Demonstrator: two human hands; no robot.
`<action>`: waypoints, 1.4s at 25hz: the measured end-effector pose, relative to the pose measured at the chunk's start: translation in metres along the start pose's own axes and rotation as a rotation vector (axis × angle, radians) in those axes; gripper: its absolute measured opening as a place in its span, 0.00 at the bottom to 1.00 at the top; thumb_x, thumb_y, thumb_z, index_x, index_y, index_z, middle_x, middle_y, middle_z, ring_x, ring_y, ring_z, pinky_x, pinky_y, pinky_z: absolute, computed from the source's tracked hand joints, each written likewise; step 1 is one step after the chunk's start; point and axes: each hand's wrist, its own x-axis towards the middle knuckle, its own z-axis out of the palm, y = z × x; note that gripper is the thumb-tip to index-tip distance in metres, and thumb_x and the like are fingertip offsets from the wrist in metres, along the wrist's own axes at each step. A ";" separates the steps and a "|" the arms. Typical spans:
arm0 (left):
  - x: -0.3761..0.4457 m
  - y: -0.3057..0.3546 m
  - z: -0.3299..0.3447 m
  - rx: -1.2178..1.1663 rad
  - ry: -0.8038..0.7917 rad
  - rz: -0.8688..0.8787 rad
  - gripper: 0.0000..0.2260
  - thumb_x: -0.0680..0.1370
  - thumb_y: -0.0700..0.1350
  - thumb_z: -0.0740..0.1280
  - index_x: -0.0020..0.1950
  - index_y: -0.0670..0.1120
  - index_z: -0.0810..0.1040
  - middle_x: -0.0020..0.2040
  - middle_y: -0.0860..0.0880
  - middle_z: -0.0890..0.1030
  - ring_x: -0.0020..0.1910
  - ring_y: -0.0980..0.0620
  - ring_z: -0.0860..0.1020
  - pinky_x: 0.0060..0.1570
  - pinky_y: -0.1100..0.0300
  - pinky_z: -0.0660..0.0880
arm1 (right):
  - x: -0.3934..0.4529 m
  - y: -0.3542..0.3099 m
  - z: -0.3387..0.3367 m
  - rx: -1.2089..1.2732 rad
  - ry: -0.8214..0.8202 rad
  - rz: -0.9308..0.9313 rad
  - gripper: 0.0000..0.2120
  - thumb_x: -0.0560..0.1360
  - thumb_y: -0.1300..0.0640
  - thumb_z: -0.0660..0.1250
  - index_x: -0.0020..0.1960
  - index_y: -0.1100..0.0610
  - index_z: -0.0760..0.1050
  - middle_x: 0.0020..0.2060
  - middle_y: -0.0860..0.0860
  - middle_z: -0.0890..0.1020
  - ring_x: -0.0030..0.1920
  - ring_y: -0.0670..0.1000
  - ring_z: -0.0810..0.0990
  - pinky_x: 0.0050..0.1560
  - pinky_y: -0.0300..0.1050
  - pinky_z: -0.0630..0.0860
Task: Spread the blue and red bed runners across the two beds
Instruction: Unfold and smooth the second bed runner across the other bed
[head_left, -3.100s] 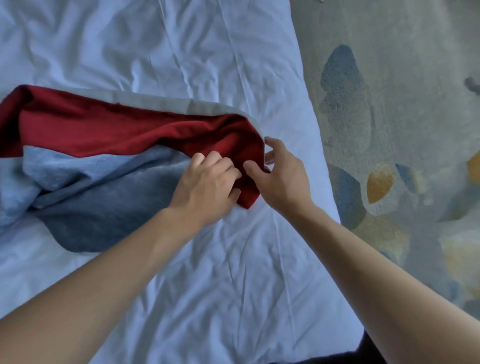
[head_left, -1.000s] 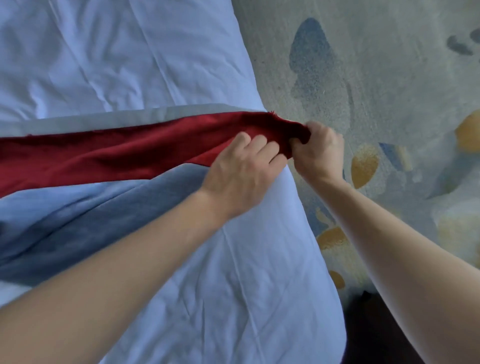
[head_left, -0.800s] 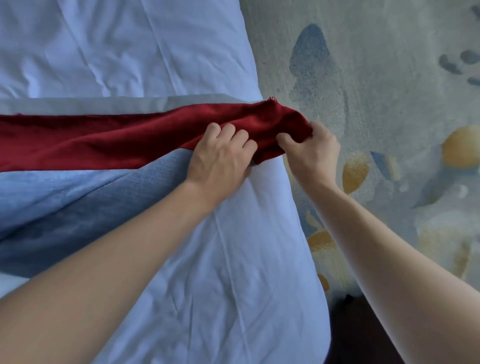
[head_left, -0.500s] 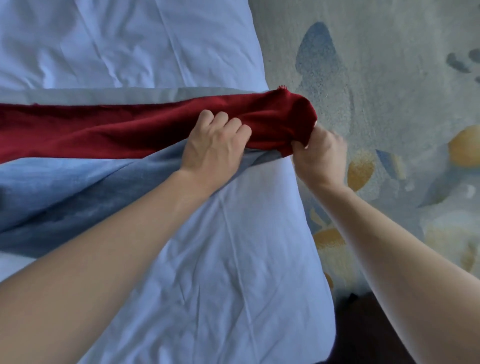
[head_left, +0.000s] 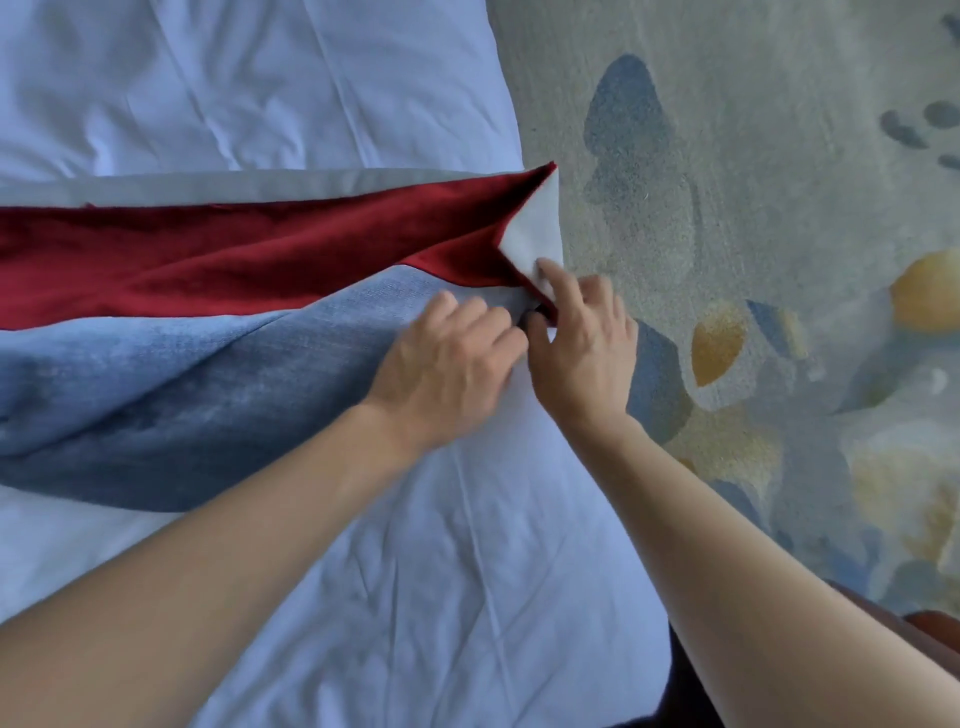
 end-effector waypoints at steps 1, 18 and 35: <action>-0.010 0.008 0.002 0.008 -0.063 0.023 0.02 0.75 0.44 0.65 0.43 0.47 0.74 0.39 0.46 0.73 0.39 0.44 0.72 0.40 0.49 0.64 | 0.004 0.006 0.000 0.018 -0.005 0.051 0.22 0.75 0.56 0.66 0.68 0.49 0.72 0.54 0.55 0.76 0.52 0.59 0.76 0.52 0.57 0.72; 0.023 -0.057 -0.015 0.151 -0.050 -0.186 0.05 0.77 0.38 0.61 0.45 0.45 0.76 0.43 0.44 0.75 0.44 0.41 0.74 0.44 0.47 0.66 | 0.033 -0.020 0.003 0.426 -0.125 0.591 0.23 0.71 0.40 0.68 0.61 0.51 0.76 0.45 0.47 0.81 0.54 0.55 0.81 0.49 0.45 0.70; -0.001 -0.016 -0.006 -0.191 -0.154 -0.313 0.06 0.75 0.50 0.67 0.40 0.50 0.81 0.38 0.51 0.78 0.41 0.46 0.75 0.47 0.53 0.63 | 0.016 -0.002 -0.009 0.417 -0.128 0.520 0.10 0.72 0.54 0.69 0.52 0.51 0.76 0.43 0.49 0.84 0.48 0.54 0.82 0.49 0.46 0.75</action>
